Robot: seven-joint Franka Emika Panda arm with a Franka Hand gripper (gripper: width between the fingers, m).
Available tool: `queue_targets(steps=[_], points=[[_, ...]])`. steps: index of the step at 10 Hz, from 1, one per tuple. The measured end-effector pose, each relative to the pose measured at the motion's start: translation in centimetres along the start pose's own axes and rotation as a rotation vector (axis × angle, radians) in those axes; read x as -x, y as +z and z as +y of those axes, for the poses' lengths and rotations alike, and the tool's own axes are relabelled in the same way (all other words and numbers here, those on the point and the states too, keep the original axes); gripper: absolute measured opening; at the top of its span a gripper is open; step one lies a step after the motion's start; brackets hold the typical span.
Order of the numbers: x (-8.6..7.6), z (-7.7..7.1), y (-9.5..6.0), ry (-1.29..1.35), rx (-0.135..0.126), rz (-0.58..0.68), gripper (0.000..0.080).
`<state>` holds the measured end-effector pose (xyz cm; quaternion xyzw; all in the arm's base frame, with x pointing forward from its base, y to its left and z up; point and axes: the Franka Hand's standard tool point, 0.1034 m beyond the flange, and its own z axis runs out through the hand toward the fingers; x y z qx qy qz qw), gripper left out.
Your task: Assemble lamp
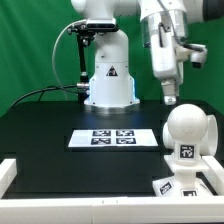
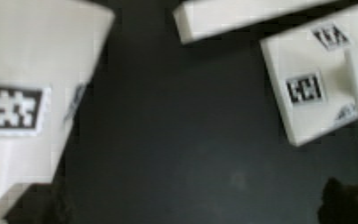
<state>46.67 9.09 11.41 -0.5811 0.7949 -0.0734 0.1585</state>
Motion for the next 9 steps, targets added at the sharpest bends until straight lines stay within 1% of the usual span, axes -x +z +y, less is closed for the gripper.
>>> queue_targets(steps=[1,2,6,7,8,9], points=[[0.4,0.2,-0.1,-0.009,-0.009,-0.005,0.0699],[0.3,0.2,-0.1,-0.021,-0.009,-0.004,0.0699],[-0.9,0.9,0.7,-0.069,0.009,0.014,0.0699],[-1.0,0.6,0.5,-0.086,0.02,-0.002,0.0699],[-1.0,0.4,-0.1,-0.103,0.076,-0.058,0.0699],[-1.3,0.1,-0.5,-0.09,0.105,-0.096,0.0699]])
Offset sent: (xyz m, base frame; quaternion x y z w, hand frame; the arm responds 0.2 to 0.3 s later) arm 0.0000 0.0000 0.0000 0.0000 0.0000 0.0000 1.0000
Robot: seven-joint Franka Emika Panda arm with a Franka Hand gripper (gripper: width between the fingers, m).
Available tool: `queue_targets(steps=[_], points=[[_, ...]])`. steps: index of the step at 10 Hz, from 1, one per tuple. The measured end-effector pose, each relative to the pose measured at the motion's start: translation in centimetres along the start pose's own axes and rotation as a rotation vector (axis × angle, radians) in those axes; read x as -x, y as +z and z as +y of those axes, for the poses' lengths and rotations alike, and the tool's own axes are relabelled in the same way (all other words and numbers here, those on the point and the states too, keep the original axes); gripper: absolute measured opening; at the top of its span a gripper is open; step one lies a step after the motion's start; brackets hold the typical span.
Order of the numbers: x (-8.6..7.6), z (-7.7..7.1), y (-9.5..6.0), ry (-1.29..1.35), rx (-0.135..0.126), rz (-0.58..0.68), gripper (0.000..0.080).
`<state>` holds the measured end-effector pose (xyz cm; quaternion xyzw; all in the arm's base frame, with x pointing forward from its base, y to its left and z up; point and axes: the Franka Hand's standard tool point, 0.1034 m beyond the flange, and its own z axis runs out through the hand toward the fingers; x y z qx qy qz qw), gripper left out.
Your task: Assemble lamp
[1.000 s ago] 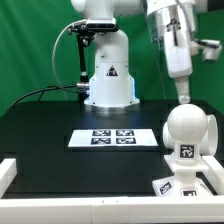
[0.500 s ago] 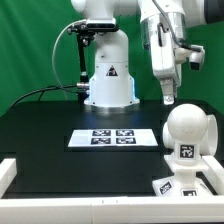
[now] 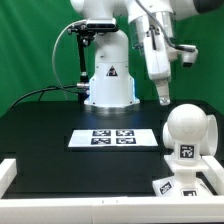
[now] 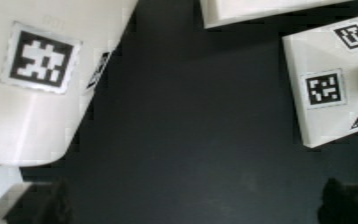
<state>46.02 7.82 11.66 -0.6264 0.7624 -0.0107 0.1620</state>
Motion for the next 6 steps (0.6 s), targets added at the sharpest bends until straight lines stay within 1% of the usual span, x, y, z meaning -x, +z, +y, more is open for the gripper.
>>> queue_targets(steps=[1,2,3,6], points=[[-0.4,0.2,0.1,0.009,0.025,-0.018,0.0699],[-0.8,1.2,1.1,0.008,0.051,-0.003,0.0699],[-1.3,1.7,2.0,-0.008,0.067,0.01,0.0699],[-2.0,2.1,2.7,-0.02,0.077,0.027,0.0699]])
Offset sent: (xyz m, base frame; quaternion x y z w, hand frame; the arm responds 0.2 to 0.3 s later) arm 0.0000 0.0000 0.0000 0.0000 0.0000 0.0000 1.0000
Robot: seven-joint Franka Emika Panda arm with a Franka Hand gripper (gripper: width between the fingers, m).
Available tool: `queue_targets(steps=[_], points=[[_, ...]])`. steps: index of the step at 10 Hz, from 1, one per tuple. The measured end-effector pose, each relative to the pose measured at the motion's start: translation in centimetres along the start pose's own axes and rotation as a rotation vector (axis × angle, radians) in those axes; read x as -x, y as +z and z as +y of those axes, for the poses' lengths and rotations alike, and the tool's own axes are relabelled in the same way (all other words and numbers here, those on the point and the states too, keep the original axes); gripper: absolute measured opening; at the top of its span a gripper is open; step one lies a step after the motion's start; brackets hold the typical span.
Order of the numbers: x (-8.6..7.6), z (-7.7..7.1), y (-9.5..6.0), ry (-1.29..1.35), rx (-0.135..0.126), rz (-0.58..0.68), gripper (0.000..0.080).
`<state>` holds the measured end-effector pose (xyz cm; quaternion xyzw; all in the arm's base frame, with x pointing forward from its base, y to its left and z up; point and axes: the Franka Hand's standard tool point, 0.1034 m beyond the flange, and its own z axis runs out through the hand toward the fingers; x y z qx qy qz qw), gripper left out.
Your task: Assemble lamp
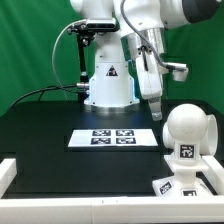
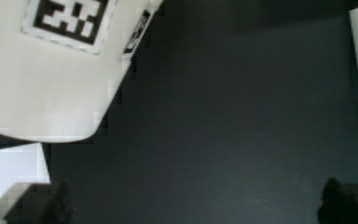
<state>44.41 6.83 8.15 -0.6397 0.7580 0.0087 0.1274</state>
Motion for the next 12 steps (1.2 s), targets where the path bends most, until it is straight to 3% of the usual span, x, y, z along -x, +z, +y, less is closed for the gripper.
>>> queue_targets(steps=[1,3,5,9,11,12], points=[[-0.2,0.2,0.1,-0.028,0.012,-0.007,0.0699],[-0.8,0.0,-0.5,-0.05,0.07,-0.103,0.0699],[0.6,-0.1,0.2,-0.023,0.152,-0.137,0.0699],[0.1,0.0,0.3,-0.026,0.143,-0.138,0.0699],[-1.4,0.4,0.9,0.011,0.122,-0.221,0.0699],[-1.8,0.7,1.4,0.034,0.134,-0.243,0.0699]])
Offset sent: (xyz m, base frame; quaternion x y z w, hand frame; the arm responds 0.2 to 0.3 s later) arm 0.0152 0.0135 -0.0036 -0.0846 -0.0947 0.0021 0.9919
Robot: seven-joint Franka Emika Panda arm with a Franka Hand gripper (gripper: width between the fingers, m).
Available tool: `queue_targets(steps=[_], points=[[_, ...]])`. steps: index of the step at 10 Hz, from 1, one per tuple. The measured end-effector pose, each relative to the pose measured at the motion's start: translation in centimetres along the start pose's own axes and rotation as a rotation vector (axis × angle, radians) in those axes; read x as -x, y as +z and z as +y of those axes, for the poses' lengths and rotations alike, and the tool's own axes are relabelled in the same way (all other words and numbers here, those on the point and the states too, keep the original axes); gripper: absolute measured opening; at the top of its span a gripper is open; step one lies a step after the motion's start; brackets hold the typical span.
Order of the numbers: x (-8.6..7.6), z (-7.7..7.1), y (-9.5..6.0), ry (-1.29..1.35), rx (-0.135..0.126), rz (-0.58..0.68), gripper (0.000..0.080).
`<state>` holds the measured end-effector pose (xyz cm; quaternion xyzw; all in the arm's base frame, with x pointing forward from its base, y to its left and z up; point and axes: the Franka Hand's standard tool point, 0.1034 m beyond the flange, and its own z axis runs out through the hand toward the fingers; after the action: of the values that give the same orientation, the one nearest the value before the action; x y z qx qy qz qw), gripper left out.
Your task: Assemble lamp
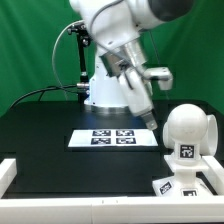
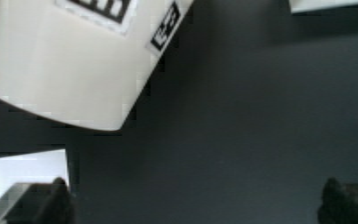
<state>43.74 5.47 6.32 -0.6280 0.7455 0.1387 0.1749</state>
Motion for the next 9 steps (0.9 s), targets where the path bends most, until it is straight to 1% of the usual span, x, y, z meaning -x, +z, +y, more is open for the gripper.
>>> queue_targets(steps=[1,2,3,4,5,6,7,9], points=[[0.0,0.0,0.3,0.003,0.013,-0.071,0.0699],[-0.5,-0.1,0.5,0.036,0.014,-0.124,0.0699],[-0.9,0.0,0.8,0.049,0.014,-0.146,0.0699],[-0.9,0.5,1.1,0.048,0.029,-0.214,0.0699],[-1.5,0.7,1.1,0.067,0.034,-0.252,0.0699],[-1.7,0.9,1.3,0.074,0.042,-0.293,0.0699],[-1.8,1.2,1.6,0.083,0.062,-0.357,0.0699],[-2.5,1.3,2.2,0.115,0.086,-0.431,0.0699]])
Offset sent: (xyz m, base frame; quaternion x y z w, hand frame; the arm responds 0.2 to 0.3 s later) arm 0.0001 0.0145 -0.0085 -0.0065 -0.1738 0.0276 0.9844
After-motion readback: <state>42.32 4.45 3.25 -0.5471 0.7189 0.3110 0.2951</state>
